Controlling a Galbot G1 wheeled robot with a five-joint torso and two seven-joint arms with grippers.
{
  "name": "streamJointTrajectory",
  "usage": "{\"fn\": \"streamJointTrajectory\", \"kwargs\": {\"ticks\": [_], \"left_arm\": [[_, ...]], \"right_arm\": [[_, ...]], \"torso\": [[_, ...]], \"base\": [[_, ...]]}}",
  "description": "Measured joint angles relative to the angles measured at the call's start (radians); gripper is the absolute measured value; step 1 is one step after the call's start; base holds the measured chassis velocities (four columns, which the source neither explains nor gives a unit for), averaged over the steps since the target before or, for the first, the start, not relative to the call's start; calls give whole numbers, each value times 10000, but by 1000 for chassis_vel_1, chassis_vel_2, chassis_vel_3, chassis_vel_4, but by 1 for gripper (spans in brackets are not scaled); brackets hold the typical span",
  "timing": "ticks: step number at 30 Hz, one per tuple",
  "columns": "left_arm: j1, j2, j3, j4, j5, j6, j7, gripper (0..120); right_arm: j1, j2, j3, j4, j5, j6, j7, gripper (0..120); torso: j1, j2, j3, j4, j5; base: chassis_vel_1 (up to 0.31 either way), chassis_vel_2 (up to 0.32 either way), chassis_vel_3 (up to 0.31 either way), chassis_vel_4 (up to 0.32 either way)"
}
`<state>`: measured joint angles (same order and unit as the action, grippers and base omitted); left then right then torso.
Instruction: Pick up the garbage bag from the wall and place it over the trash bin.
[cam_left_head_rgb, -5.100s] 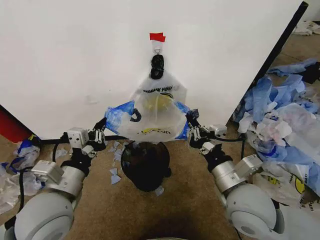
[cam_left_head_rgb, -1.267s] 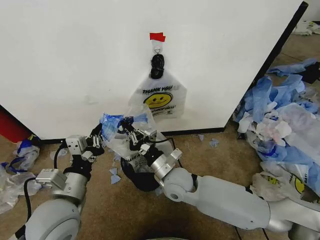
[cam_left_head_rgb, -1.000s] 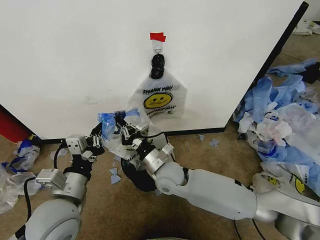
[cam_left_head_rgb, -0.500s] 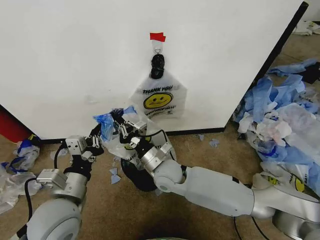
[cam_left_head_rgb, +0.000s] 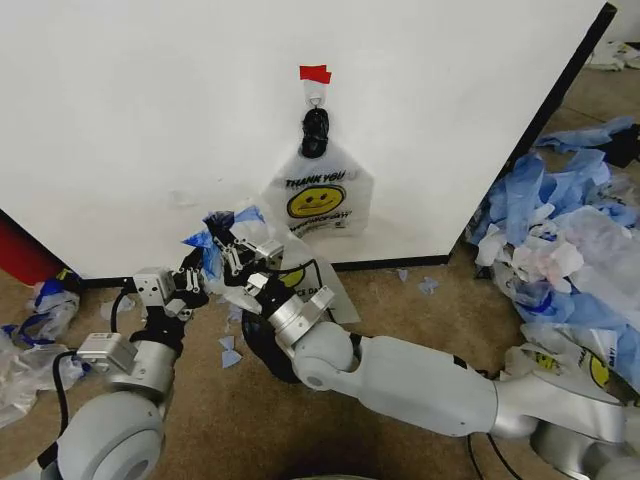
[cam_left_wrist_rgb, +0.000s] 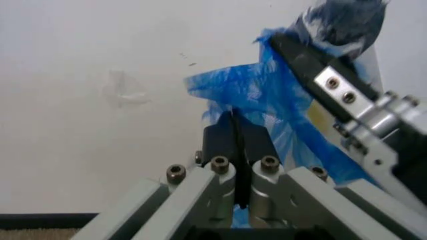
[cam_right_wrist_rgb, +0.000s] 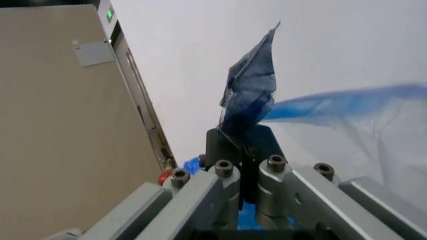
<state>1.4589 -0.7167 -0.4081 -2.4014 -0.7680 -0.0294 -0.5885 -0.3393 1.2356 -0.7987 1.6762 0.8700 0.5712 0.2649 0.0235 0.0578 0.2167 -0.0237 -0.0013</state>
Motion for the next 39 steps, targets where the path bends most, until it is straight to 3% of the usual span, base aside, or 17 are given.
{"fn": "streamJointTrajectory", "kwargs": {"ticks": [13,30,39], "left_arm": [[-371,-3,315,171,12,-7,-13,0],[-635,44,536,198,-7,2,-62,0],[-75,27,292,12,130,77,-147,0]], "right_arm": [[-877,-515,25,-267,-370,385,-187,0],[-2616,-2442,637,1290,-791,465,-416,0],[-3304,-3616,1313,2142,-814,537,-666,0]], "torso": [[0,0,0,0,1],[0,0,0,1,2],[0,0,-1,1,2]], "base": [[0,0,0,0],[0,0,0,0],[0,0,0,0]]}}
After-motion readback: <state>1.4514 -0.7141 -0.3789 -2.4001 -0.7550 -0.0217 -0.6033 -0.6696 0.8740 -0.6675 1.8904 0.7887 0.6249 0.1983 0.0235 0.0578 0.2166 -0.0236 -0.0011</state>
